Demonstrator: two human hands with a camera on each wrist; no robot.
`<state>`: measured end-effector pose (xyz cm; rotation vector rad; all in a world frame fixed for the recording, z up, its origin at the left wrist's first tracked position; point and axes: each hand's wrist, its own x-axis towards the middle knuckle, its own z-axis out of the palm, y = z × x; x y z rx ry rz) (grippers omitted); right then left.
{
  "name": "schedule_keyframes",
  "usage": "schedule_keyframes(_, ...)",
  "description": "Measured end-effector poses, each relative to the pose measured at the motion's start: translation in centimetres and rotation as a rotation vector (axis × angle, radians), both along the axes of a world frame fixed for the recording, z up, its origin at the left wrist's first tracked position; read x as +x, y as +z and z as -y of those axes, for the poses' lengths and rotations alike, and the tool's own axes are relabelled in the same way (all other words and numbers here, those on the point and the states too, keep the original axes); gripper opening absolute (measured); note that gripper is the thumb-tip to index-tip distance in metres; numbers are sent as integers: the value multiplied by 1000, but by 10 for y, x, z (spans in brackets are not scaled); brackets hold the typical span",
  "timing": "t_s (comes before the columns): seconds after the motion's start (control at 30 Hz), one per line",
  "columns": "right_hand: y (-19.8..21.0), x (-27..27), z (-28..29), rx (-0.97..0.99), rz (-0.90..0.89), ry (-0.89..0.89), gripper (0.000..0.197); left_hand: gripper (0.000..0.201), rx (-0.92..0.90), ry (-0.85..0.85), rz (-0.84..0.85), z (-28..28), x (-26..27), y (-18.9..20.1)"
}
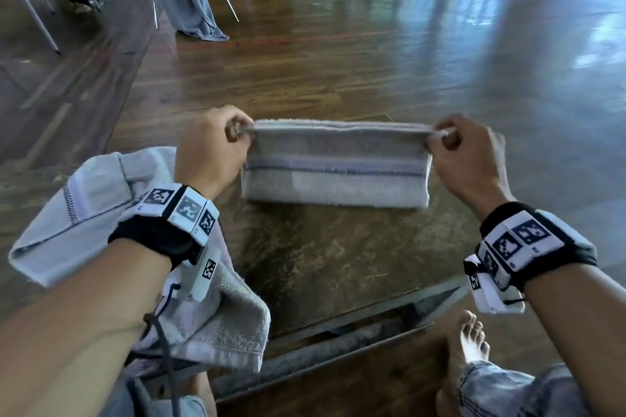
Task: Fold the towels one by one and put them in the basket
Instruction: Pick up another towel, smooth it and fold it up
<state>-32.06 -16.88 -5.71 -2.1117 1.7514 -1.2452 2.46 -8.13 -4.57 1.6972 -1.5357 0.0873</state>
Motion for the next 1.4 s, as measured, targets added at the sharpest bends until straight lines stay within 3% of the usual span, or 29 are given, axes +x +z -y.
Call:
schedule_keyframes(0.1, 7, -1, -3, -170, 280, 128, 9, 14, -201, -5, 74, -6, 3, 12)
schedule_keyframes(0.17, 0, -6, -2, -160, 269, 189, 13, 14, -214, -36, 93, -11, 5, 10)
schedule_keyframes(0.23, -13, -12, 0, -3, 76, 225, 15, 17, -29, -82, 69, -13, 10, -2)
schedule_keyframes(0.3, -31, -17, 1, 273, -146, 294, 25, 32, 362, -84, 51, -16, 14, -19)
schedule_keyframes(0.37, -45, -19, -1, 449, -247, 327, 29, 43, 665, -46, 35, -18, 18, -34)
schedule_keyframes(0.4, -48, -18, -1, 462, -247, 302, 23, 40, 720, -19, 3, -18, 19, -39)
schedule_keyframes(0.5, -45, -12, 1, 455, -244, 163, 10, 27, 721, 72, -88, -13, 18, -44)
schedule_keyframes(0.6, -44, -8, 1, 496, -273, 118, 42, 37, 697, 122, -26, -10, 10, -46)
schedule_keyframes(0.67, -44, -6, -2, 519, -258, 90, 48, 41, 661, 150, 6, -9, 5, -48)
schedule_keyframes(0.83, -37, -1, -2, 543, -248, 52, 36, 35, 622, 202, -1, -3, 7, -47)
schedule_keyframes(1.0, -27, 1, -3, 490, -155, 38, 41, 31, 567, 319, -54, 0, 14, -38)
schedule_keyframes(1.13, -29, 5, -10, 527, -329, -6, 26, 22, 637, 339, 22, -5, 9, -44)
schedule_keyframes(1.2, -32, 8, -14, 407, -384, 7, 15, 18, 554, 243, 91, -6, 3, -47)
schedule_keyframes(1.27, -36, 12, -15, 305, -373, 173, 20, 19, 496, 52, 148, -3, -3, -47)
schedule_keyframes(1.33, -39, 17, -17, 314, -437, 388, 32, 19, 515, -73, 196, 1, -10, -46)
schedule_keyframes(1.4, -43, 25, -20, 385, -537, 491, 37, 21, 608, -134, 222, 3, -17, -48)
